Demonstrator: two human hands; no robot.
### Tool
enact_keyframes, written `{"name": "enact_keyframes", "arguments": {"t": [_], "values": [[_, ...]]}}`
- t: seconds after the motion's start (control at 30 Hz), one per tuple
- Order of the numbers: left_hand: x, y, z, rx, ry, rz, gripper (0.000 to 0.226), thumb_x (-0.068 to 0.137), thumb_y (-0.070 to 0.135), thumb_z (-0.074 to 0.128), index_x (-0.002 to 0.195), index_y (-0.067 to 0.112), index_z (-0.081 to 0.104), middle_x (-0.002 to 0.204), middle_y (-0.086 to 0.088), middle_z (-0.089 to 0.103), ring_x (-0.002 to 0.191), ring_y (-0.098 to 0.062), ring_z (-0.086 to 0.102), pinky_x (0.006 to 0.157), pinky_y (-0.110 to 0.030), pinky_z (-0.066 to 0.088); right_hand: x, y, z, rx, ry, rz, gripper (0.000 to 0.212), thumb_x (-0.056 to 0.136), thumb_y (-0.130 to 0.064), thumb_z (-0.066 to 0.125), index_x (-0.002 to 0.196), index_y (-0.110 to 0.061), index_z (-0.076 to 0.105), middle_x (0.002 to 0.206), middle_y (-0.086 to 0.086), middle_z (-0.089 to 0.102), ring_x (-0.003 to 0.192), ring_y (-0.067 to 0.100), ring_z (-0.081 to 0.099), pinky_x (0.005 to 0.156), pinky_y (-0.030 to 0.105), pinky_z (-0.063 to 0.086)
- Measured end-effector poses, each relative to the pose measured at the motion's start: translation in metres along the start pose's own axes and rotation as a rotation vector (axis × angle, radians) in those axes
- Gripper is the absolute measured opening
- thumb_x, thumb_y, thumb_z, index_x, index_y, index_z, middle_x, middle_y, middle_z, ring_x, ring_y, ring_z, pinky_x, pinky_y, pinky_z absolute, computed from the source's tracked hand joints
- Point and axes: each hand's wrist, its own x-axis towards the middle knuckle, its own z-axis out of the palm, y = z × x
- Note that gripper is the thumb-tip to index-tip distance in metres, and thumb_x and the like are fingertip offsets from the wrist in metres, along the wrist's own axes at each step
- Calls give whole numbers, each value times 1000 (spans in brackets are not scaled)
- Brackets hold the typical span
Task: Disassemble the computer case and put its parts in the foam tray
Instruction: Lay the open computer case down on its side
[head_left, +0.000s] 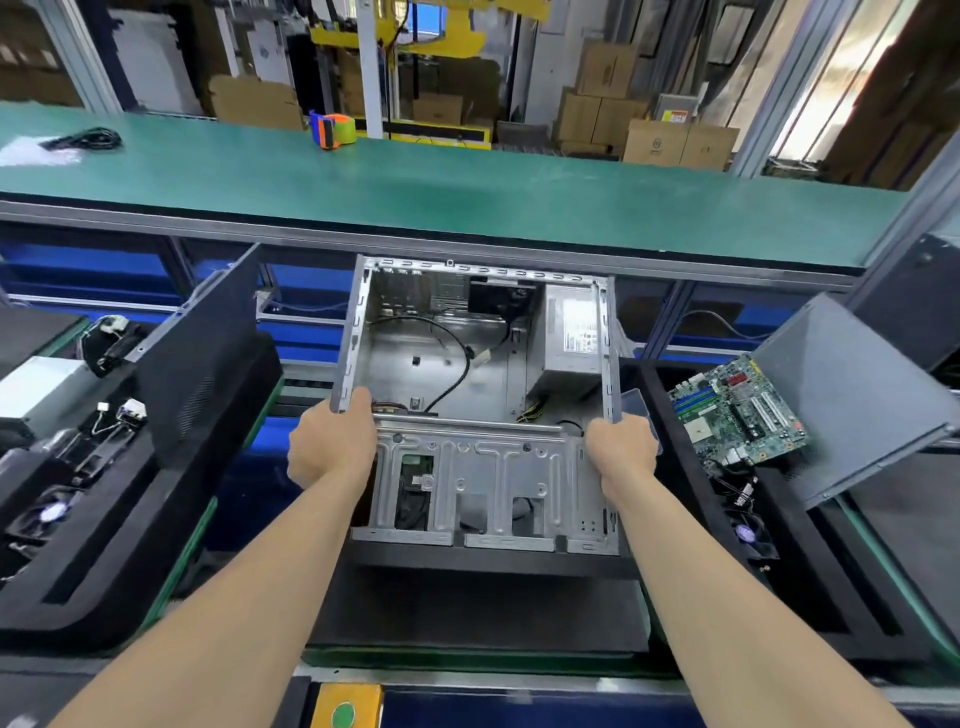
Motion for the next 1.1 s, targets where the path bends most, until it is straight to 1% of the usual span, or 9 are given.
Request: {"name": "enact_keyframes", "arguments": {"t": [0.13,0.2,0.37,0.47,0.6,0.73,0.83,0.97,1.1], "values": [[5,1,6,33,0,17,48,85,66,42,83,24,65,79,-2,65,75,-30,62,80,-45,56,5,-2,6,1,16,-6,33,96,-18,54,124,-10,68,110,9,69,88,28,62,65,29,43],[8,3,9,51,-1,21,51,87,66,42,87,21,64,82,-4,64,77,-31,62,82,-46,56,8,-5,9,-10,18,2,28,94,-18,54,118,-13,67,105,7,66,83,25,60,67,31,44],[20,8,19,72,-31,-13,55,84,67,43,91,17,66,85,-6,67,81,-33,64,85,-46,55,21,-9,17,-71,29,33,9,92,-16,54,99,-16,58,89,3,60,70,17,51,61,30,39],[26,11,26,91,-37,-20,53,85,64,46,90,15,66,84,-7,66,80,-33,64,85,-47,56,29,-12,24,-109,20,38,23,92,-19,54,112,-12,64,102,9,65,84,28,58,69,32,42],[35,14,35,129,-51,-15,52,87,62,48,93,14,66,83,-8,65,80,-34,64,85,-47,56,43,-12,32,-145,6,65,40,94,-24,55,130,-8,64,120,15,68,93,33,56,77,35,46],[43,15,44,175,-69,-16,53,86,61,48,97,12,66,86,-9,65,82,-35,64,86,-47,56,53,-14,38,-169,-10,86,38,92,-24,57,126,-6,64,122,17,68,92,33,53,76,35,42],[48,15,49,214,-84,-15,54,86,60,48,98,11,66,86,-10,67,81,-35,65,85,-46,56,57,-14,42,-178,-25,115,25,90,-23,57,111,-10,61,119,16,67,91,33,55,75,35,43],[53,14,55,274,-106,-22,55,87,59,48,101,10,67,90,-12,68,84,-36,66,80,-43,55,63,-10,46,-207,-36,130,44,91,-24,58,130,-6,61,127,17,67,95,34,57,77,36,45],[56,15,61,309,-116,-22,55,88,59,49,102,9,66,93,-13,69,85,-36,65,77,-41,53,68,-8,49,-221,-41,135,48,92,-25,58,136,-6,59,132,18,66,112,39,64,87,40,54]]}}
